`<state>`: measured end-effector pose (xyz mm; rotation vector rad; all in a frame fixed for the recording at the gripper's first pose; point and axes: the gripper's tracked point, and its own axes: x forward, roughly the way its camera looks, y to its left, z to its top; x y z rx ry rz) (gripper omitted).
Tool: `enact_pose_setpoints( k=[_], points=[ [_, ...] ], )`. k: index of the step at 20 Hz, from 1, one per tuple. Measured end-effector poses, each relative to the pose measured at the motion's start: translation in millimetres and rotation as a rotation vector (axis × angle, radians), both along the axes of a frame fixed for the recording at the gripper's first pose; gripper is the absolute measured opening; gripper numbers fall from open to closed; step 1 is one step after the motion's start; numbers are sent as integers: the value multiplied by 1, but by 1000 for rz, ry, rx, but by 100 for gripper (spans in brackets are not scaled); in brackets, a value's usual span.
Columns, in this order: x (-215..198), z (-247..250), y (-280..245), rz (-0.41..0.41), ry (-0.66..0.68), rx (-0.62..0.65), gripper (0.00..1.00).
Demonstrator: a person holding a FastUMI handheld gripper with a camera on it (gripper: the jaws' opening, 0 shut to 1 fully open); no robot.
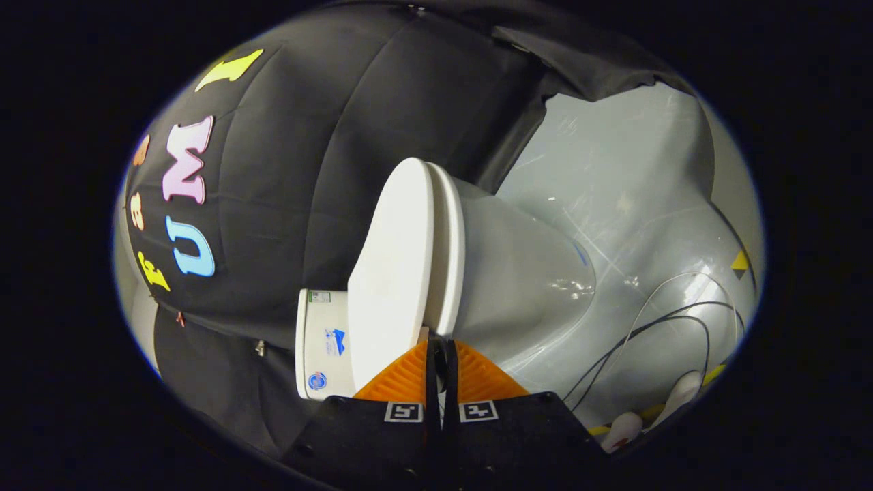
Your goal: Open the toilet lid.
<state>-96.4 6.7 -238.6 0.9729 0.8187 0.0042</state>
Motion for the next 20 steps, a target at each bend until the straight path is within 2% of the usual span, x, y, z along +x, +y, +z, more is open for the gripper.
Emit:
enact_pose_setpoints(
  k=[13,20],
  points=[
    [4,61,25,3,-19,-124,5],
    [6,110,51,37,-65,-170,5]
  ],
)
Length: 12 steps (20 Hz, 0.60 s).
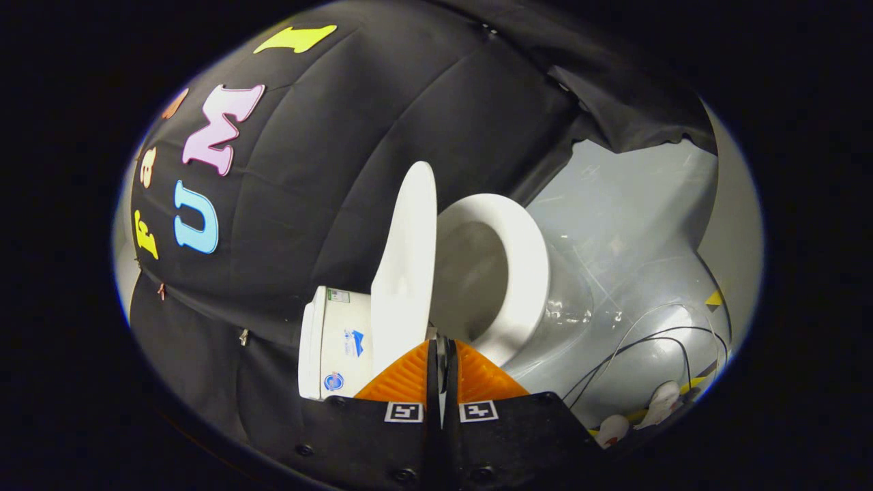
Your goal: Open the toilet lid.
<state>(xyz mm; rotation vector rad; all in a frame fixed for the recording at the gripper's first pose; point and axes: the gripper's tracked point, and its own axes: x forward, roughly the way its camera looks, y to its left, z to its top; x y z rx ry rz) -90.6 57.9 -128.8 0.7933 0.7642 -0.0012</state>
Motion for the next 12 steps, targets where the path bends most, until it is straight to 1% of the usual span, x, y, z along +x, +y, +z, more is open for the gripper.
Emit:
enact_pose_setpoints(
  k=[3,5,9,12],
  points=[
    [1,21,14,2,-10,-39,5],
    [2,35,27,23,-14,-87,5],
    [6,65,61,67,-43,-134,5],
    [8,74,79,75,-39,-224,5]
  ],
)
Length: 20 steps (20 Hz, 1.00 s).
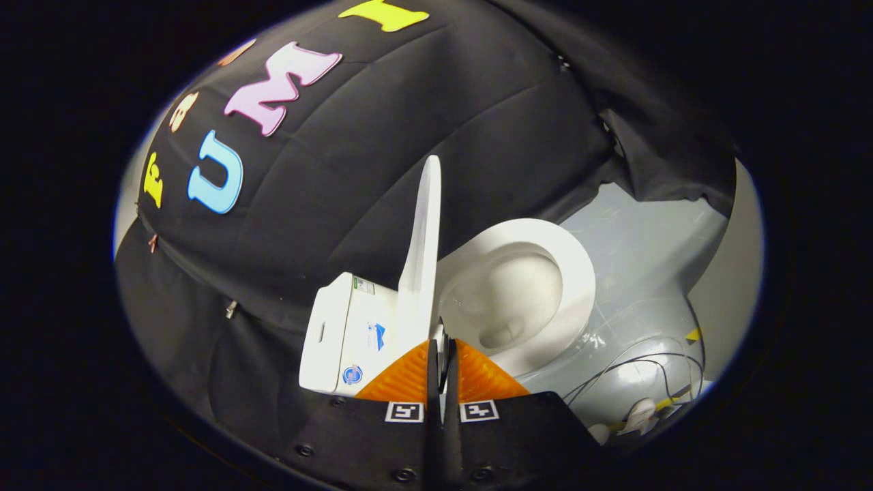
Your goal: Open the toilet lid.
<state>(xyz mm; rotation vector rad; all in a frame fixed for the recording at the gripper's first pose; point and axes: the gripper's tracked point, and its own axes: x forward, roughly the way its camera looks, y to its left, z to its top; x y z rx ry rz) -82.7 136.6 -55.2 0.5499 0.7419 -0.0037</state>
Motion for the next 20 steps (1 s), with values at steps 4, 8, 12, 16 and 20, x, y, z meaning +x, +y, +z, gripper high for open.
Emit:
enact_pose_setpoints(
  k=[4,8,12,16,20],
  points=[
    [1,14,19,16,8,-80,5],
    [3,24,40,24,0,-126,5],
    [6,31,59,15,-12,-186,5],
    [8,41,83,28,-25,-240,5],
    [9,49,104,33,-44,-286,5]
  ],
)
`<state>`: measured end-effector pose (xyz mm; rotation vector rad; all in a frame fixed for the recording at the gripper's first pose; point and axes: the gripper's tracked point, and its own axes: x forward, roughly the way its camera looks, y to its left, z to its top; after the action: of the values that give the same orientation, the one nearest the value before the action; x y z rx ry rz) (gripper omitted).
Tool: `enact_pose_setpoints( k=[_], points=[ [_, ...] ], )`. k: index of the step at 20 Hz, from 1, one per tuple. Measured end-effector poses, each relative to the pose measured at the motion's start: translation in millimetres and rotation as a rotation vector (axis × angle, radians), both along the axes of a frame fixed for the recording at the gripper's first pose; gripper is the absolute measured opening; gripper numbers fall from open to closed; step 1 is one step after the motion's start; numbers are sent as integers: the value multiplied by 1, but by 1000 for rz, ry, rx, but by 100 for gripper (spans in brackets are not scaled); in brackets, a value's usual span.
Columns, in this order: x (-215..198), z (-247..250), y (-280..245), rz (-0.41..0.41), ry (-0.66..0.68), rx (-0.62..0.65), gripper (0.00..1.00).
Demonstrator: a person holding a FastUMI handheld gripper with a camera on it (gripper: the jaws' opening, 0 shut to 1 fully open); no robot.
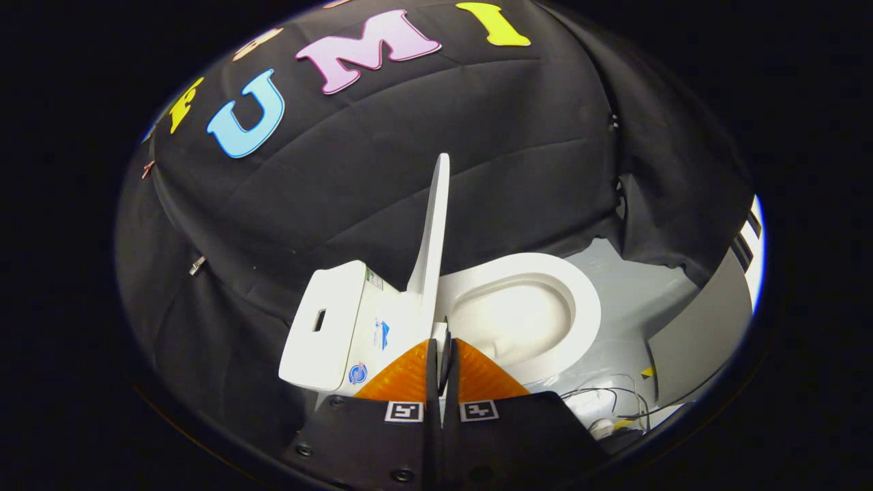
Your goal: Open the toilet lid.
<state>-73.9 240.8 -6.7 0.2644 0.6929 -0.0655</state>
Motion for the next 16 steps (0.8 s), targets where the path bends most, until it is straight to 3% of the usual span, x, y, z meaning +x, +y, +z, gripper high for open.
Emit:
enact_pose_setpoints(
  k=[16],
  points=[
    [5,12,69,10,-35,-137,5]
  ],
)
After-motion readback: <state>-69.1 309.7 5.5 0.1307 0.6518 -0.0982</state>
